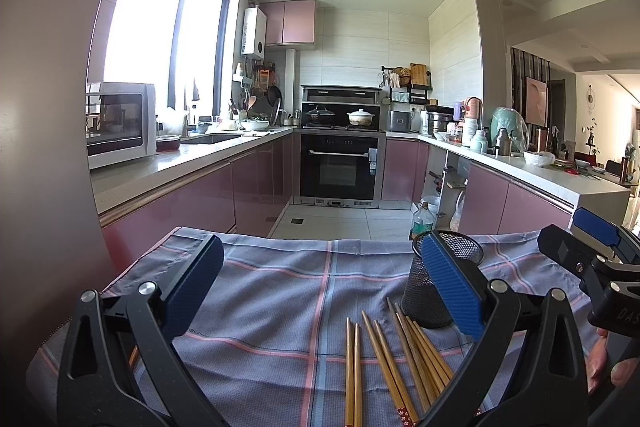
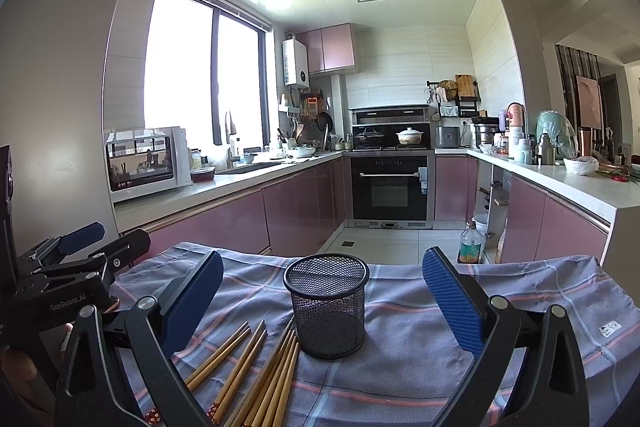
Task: Organize utensils
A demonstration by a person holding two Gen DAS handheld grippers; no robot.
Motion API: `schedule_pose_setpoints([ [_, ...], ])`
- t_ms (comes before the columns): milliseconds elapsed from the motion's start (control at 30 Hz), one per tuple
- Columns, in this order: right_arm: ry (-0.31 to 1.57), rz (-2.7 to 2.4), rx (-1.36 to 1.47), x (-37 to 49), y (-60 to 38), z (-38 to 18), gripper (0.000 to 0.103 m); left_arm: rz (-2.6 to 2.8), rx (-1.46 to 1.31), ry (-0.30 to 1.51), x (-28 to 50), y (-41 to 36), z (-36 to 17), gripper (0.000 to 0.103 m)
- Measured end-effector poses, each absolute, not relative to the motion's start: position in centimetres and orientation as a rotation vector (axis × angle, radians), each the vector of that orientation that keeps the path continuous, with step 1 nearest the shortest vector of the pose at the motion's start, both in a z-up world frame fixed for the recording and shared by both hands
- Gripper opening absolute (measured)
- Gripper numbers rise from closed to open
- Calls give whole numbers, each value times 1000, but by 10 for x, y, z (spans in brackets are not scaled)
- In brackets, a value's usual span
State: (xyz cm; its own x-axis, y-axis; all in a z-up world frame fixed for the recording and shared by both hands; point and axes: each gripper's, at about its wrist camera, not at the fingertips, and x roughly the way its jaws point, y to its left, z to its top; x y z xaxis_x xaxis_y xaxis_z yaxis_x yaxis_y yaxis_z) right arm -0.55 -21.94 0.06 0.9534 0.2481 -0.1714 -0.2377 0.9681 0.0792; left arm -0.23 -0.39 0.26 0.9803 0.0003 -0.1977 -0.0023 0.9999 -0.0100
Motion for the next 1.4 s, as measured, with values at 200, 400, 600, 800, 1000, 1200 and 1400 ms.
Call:
schedule_pose_setpoints([
  [200, 192, 251, 64, -4, -221, -2, 97, 1, -4, 212, 0, -8, -3, 98],
  [400, 197, 251, 68, -4, -223, -2, 97, 2, -6, 224, 0, -10, -4, 98],
  [600, 227, 267, 68, 0, -224, -6, 97, -5, -13, 250, 5, -8, -7, 98],
  [800, 374, 314, 51, 17, -220, -23, 96, -30, 24, 378, 25, -5, -23, 98],
  [1000, 625, 360, 11, 45, -210, -58, 75, -85, 77, 599, 57, -2, -55, 84],
  [1200, 787, 415, -7, 61, -194, -87, 54, -145, 98, 731, 82, -3, -90, 71],
  [1400, 860, 424, -41, 67, -184, -96, 38, -184, 144, 813, 94, -13, -107, 63],
])
